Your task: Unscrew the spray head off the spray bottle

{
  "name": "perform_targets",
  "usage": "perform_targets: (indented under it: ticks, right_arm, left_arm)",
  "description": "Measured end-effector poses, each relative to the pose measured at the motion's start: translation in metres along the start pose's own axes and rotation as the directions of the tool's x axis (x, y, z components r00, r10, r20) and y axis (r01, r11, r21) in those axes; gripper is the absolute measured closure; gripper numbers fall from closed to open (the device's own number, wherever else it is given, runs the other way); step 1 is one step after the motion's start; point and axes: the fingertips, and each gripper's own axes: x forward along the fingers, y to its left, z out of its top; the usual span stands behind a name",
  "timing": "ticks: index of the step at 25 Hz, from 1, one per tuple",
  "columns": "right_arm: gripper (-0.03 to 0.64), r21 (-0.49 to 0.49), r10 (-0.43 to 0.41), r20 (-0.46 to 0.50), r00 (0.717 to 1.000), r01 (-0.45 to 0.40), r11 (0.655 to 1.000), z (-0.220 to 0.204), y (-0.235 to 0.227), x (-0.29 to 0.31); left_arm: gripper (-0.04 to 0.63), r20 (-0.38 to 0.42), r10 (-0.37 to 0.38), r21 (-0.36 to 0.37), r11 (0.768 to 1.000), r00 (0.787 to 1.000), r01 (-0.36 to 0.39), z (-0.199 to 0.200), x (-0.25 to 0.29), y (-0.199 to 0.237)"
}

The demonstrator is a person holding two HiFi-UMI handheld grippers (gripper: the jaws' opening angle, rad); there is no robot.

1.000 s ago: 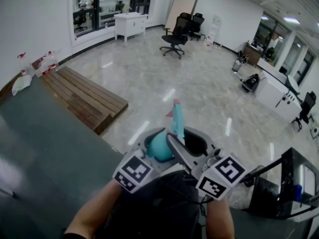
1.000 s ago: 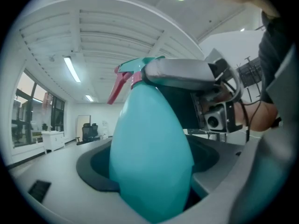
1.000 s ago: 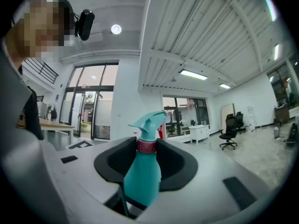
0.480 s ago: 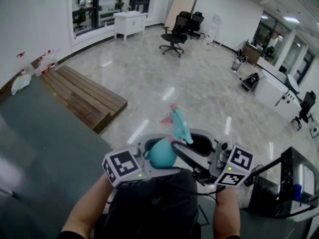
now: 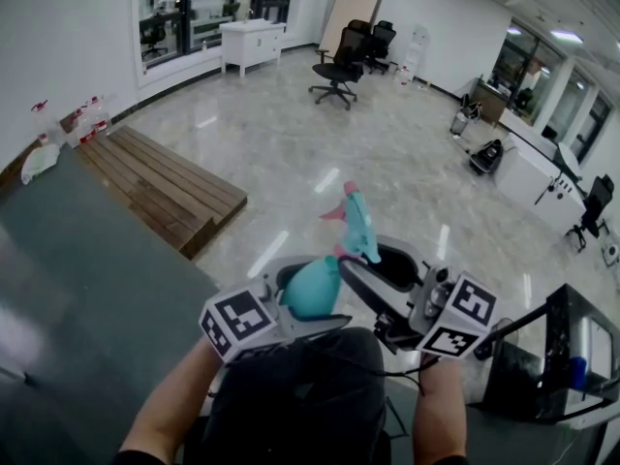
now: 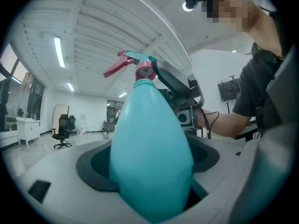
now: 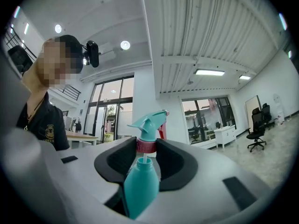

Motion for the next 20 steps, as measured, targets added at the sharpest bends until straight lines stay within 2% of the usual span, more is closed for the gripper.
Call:
perform_targets:
  ticks: [7,14,20]
  right_arm:
    - [0.476,-0.048,-0.063,0.055,0.996,0.066,0.997,0.026,-0.006,0.0]
    - [0.476,-0.075,-0.112,0.126,0.986,0.122,0.99,0.058,-0.012,-0.001]
    - [0.476,-0.101,-0.164,0.208,0.964,0.188,0.977,0.083,-0.017,-0.009]
  left_arm:
    - [0.167,-0.081,0.125,0.04,0.992,0.989,-0.122,-0.013,0.005,0.017]
    - [0.167,-0.123,0.183,0.054,0.983,0.975,-0.178,-0.026,0.0,0.03]
    - [0.167,-0.165,0.244,0.052,0.97,0.956,-0.239,-0.037,-0.007,0.046]
